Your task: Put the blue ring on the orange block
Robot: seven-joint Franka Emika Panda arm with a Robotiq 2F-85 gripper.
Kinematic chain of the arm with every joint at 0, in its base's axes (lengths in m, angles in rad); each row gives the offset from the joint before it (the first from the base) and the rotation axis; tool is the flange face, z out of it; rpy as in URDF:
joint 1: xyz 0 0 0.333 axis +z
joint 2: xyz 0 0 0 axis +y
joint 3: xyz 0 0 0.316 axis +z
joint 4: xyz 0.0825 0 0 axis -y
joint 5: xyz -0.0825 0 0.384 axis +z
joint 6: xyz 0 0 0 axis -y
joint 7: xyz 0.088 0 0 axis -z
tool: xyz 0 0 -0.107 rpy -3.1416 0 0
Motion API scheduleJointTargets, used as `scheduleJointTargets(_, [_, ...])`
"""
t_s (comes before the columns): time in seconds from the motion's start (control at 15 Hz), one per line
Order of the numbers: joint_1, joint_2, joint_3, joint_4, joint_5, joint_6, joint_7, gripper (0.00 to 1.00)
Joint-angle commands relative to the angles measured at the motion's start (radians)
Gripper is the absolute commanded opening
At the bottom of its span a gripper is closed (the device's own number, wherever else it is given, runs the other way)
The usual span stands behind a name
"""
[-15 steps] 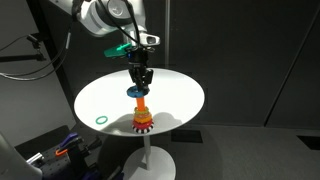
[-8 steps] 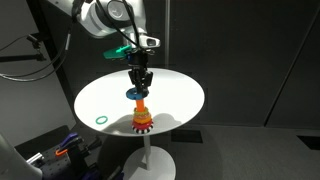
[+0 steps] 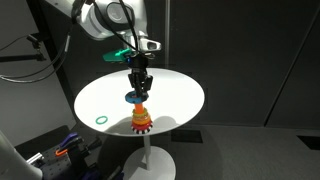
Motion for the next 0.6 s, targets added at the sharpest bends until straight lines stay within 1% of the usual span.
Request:
scheduleJointTargets(0.0, [-0.015,-0.039,-0.009,-0.042,0.006,0.025,-0.029,0.1])
scheduleJointTargets(0.07, [-0.016,-0.042,-0.009,-0.049,0.006,0.028,-0.029,0.18])
scheduleJointTargets(0.13, [-0.016,-0.045,-0.009,-0.053,0.005,0.031,-0.028,0.58])
scheduleJointTargets(0.2, [-0.016,-0.048,-0.01,-0.057,0.006,0.033,-0.028,0.6])
scheduleJointTargets(0.27, [-0.016,-0.051,-0.01,-0.06,0.007,0.035,-0.028,0.66])
scheduleJointTargets(0.53, [-0.014,-0.061,-0.008,-0.073,0.011,0.039,-0.028,0.98])
